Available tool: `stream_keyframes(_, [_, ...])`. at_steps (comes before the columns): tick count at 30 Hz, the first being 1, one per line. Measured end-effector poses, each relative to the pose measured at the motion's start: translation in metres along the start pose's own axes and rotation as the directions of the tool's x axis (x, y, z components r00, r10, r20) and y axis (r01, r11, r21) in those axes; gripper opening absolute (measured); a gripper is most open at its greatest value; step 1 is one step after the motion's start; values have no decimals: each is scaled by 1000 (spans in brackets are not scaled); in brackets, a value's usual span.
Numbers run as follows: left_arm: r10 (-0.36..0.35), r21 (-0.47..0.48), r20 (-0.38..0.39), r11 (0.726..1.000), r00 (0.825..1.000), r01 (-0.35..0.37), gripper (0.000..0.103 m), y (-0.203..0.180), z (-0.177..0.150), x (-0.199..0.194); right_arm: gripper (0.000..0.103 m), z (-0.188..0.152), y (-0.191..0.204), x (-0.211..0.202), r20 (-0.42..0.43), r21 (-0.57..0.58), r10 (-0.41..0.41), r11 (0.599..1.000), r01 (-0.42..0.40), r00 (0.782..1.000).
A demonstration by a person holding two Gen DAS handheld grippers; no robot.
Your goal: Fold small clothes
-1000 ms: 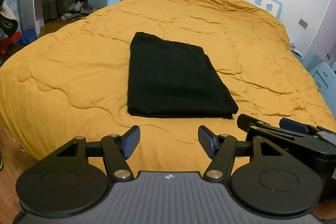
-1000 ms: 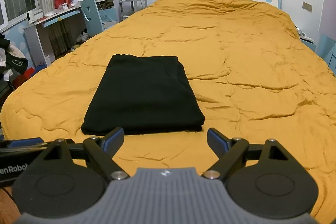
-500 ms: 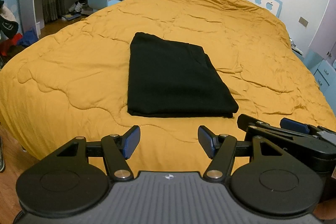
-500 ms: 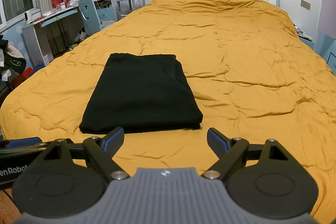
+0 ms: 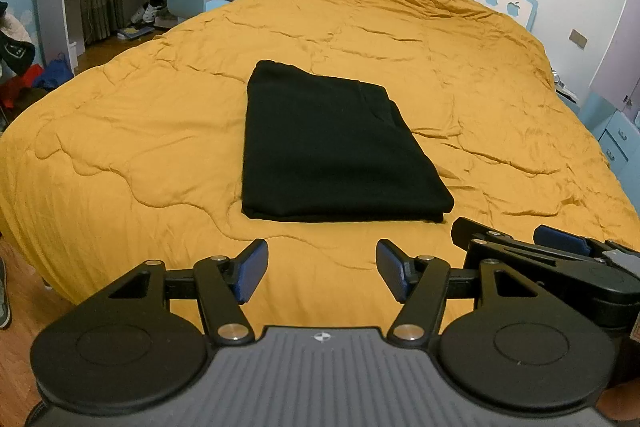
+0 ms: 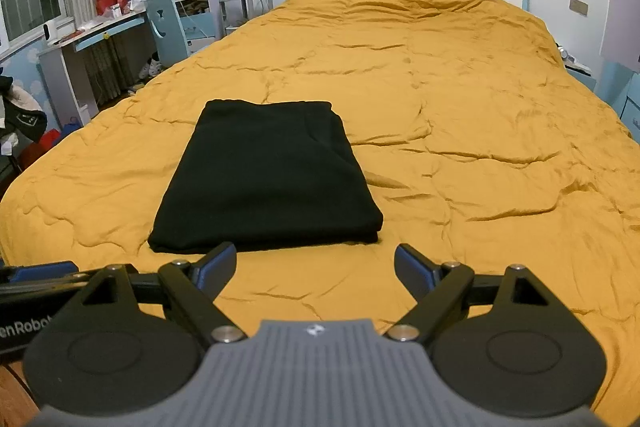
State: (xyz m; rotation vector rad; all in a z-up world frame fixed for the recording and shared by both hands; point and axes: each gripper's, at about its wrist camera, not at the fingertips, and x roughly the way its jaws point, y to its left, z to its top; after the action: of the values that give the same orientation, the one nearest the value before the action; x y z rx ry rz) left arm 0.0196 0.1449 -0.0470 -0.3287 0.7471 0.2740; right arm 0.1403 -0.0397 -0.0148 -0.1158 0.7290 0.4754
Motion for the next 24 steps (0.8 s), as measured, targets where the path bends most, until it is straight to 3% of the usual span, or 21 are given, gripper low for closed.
stream_keyframes(24, [12, 14, -5, 1000, 1000, -12, 73, 0, 2, 0, 82, -1, -1, 1, -7, 4, -6, 1000, 6, 1000])
